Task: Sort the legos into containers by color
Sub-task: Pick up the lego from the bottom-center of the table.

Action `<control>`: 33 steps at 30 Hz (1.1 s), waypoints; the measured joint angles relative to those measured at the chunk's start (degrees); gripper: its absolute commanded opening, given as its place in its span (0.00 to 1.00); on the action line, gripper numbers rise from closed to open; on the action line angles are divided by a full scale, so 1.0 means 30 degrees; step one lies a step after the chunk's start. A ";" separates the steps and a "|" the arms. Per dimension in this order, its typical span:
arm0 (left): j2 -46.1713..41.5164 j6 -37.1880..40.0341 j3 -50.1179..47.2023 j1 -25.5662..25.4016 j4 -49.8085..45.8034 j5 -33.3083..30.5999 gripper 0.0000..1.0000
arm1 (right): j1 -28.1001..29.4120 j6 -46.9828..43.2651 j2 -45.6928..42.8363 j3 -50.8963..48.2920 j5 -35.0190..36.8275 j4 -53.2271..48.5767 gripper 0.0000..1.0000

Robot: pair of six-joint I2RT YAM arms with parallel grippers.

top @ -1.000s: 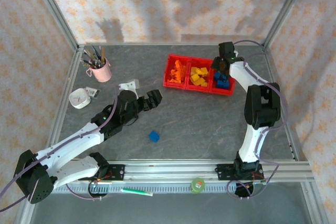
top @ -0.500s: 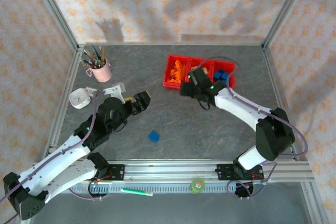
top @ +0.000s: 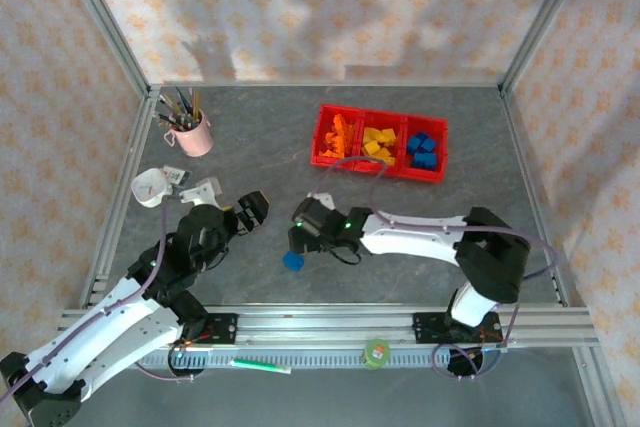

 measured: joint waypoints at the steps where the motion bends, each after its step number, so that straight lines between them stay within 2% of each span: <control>1: -0.0291 -0.0102 0.0000 0.0000 -0.0233 -0.0168 0.99 | 0.0364 -0.0015 0.0342 0.0219 -0.0073 0.0109 0.90; 7: -0.1902 -0.0656 -0.0248 0.0000 -0.1180 -0.0860 0.99 | 0.1413 -0.0554 0.2142 0.1239 -0.0510 0.0284 0.88; 16: -0.2506 -0.1042 -0.0350 0.0000 -0.2055 -0.1413 0.99 | 0.1639 -0.2135 0.4095 0.2565 -0.0933 0.0109 0.73; 20: -0.2499 -0.1042 -0.0357 0.0000 -0.2193 -0.1413 0.99 | 0.1647 -0.2732 0.4772 0.3060 -0.0984 -0.0044 0.65; 27: -0.2171 -0.1035 -0.0372 0.0000 -0.2178 -0.1413 0.99 | 0.1639 -0.3220 0.4962 0.3184 -0.0525 -0.0517 0.44; 33: -0.1428 -0.0969 -0.0372 0.0000 -0.2018 -0.1392 0.99 | 0.1647 -0.2943 0.4954 0.3184 0.0117 -0.0809 0.32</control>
